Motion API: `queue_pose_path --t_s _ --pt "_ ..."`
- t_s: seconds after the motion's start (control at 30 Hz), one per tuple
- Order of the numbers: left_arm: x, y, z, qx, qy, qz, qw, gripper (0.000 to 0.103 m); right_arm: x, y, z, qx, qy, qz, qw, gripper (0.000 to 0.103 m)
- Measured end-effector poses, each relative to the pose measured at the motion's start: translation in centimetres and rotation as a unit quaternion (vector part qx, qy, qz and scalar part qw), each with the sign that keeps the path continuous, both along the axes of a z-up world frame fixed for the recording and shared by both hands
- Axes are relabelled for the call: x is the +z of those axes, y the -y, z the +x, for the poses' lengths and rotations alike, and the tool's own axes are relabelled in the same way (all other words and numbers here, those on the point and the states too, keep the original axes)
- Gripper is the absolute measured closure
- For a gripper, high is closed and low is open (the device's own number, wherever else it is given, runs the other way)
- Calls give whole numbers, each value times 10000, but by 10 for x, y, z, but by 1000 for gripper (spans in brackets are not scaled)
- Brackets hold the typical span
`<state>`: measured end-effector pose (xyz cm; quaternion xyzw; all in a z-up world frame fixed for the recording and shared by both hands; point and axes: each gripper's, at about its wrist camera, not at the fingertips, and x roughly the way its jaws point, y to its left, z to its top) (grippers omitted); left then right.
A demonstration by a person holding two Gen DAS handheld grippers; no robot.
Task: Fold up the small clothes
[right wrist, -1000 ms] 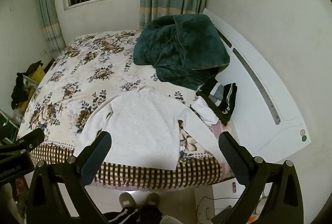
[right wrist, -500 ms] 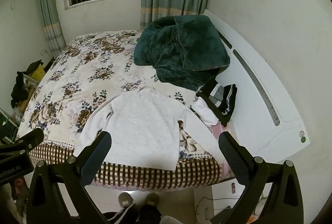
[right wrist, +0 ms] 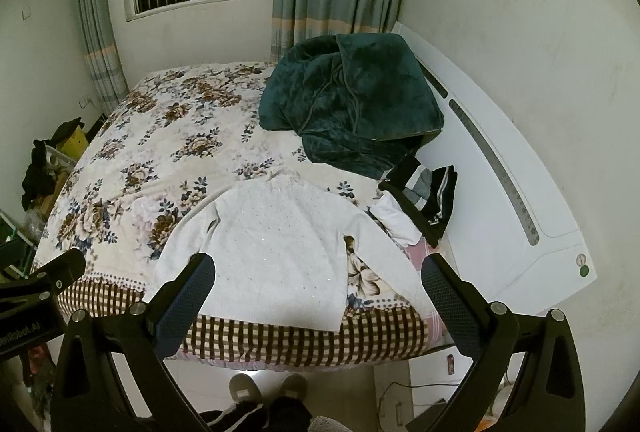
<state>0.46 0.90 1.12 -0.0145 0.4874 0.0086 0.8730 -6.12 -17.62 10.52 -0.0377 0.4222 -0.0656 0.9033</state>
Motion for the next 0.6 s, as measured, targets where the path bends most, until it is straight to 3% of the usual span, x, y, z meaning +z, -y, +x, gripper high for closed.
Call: queue_pose_path --t_s 0.6 --pt "1 -1 1 -1 16 -15 10000 0 0 0 -1 4 17 -14 10000 0"
